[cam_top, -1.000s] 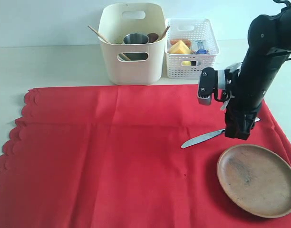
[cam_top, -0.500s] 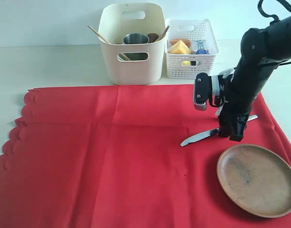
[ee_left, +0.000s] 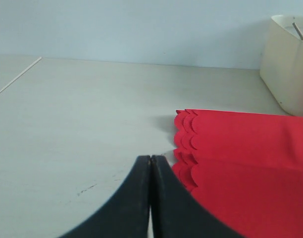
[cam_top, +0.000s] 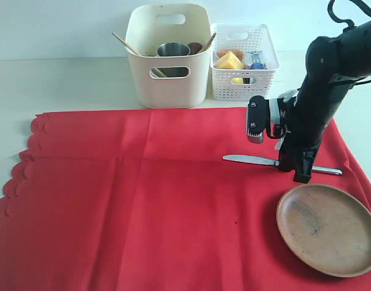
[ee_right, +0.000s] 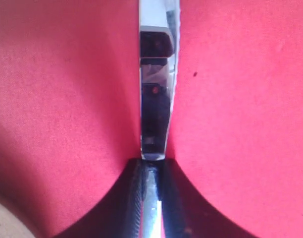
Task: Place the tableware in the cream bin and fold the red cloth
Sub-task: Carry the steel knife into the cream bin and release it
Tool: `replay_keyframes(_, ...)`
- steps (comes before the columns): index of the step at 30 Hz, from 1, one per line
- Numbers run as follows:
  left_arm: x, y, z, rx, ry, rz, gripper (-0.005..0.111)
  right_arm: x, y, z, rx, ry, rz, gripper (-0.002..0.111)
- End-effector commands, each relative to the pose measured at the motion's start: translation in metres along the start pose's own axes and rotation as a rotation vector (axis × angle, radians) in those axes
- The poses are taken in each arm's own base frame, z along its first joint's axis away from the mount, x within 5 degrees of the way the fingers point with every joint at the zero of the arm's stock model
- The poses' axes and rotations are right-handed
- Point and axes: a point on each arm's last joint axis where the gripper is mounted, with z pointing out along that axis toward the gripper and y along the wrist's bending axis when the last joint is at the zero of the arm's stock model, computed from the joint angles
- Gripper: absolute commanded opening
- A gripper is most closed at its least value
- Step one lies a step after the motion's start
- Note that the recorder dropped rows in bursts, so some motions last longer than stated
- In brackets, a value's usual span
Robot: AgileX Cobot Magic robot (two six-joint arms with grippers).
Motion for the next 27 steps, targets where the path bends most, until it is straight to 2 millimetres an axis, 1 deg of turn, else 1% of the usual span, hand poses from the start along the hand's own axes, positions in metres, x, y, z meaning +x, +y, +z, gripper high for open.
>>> replay_keyframes(1, 0.001, 0.0, 0.0, 0.006, -0.006, -0.003, 0.001, -0.001, -0.001, -0.02, 0.065, -0.025, -0.013, 0.0)
replay_keyframes(5, 0.001, 0.0, 0.0, 0.006, -0.006, -0.003, 0.001, -0.008, -0.002, -0.045, 0.137, -0.128, 0.047, 0.0)
replay_keyframes(9, 0.001, 0.0, 0.0, 0.006, -0.006, -0.003, 0.001, -0.016, -0.005, -0.079, 0.264, -0.284, 0.129, 0.0)
replay_keyframes(11, 0.001, 0.0, 0.0, 0.006, -0.006, -0.003, 0.001, -0.022, -0.007, -0.098, 0.33, -0.399, 0.212, 0.0)
replay_keyframes(13, 0.001, 0.0, 0.0, 0.006, -0.006, -0.003, 0.001, -0.027, -0.01, -0.119, 0.403, -0.552, 0.346, 0.0)
replay_keyframes(16, 0.001, 0.0, 0.0, 0.006, -0.006, -0.003, 0.001, -0.032, -0.018, -0.145, 0.481, -0.75, 0.544, 0.0)
replay_keyframes(19, 0.001, 0.0, 0.0, 0.006, -0.006, -0.003, 0.001, -0.04, -0.026, -0.167, 0.489, -0.842, 0.576, 0.0)
replay_keyframes(23, 0.001, 0.0, 0.0, 0.006, -0.006, -0.003, 0.001, -0.053, -0.039, -0.185, 0.451, -0.925, 0.583, 0.0)
replay_keyframes(25, 0.001, 0.0, 0.0, 0.006, -0.006, -0.003, 0.001, -0.06, -0.047, -0.19, 0.428, -0.971, 0.612, 0.0)
replay_keyframes(27, 0.001, 0.0, 0.0, 0.006, -0.006, -0.003, 0.001, -0.072, -0.062, -0.189, 0.378, -1.028, 0.645, 0.0)
